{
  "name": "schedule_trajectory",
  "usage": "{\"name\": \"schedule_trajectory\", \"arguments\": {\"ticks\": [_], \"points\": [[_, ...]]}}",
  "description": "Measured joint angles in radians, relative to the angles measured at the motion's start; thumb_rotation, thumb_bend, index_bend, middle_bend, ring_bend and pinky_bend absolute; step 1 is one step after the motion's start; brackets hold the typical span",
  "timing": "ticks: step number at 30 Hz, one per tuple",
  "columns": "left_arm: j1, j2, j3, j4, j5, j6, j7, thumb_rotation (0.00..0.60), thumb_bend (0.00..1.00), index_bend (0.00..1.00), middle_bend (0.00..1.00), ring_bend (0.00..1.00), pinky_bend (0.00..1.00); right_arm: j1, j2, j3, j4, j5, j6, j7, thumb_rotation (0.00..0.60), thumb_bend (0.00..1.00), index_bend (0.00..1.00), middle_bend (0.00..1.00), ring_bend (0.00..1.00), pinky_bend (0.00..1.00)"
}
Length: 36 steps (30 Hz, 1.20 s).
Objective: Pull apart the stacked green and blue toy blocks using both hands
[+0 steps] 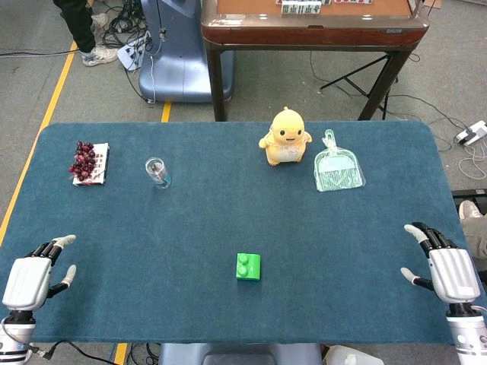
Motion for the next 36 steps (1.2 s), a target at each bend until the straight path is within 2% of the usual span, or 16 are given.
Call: {"name": "schedule_trajectory", "arguments": {"ticks": [11,18,26,36], "points": [[-0.003,-0.018,-0.002,0.009,0.005,0.005,0.001,0.600,0.40,0.30,0.32,0.33,0.50,0.017,-0.022,0.003,-0.017,-0.010,-0.018,0.000,0.600,0.01,0.23,0.19,0.21,0.44],[-0.010,-0.035,0.011,0.020,0.012,-0.015,0.009,0.600,0.40,0.30,0.32,0.33,0.50,0.053,-0.019,-0.002,-0.103,-0.051,-0.052,-0.022,0.600,0.00,0.21,0.16,0.16,0.43],[-0.016,-0.048,0.004,0.022,0.005,-0.019,0.005,0.600,0.40,0.30,0.32,0.33,0.50,0.134,-0.037,-0.004,-0.233,-0.103,-0.148,-0.100,0.600,0.00,0.17,0.13,0.11,0.31],[-0.021,-0.042,0.001,0.001,0.008,-0.015,0.017,0.600,0.40,0.30,0.32,0.33,0.50,0.231,-0.134,0.003,-0.279,-0.139,-0.256,-0.215,0.600,0.00,0.12,0.09,0.06,0.26]]}}
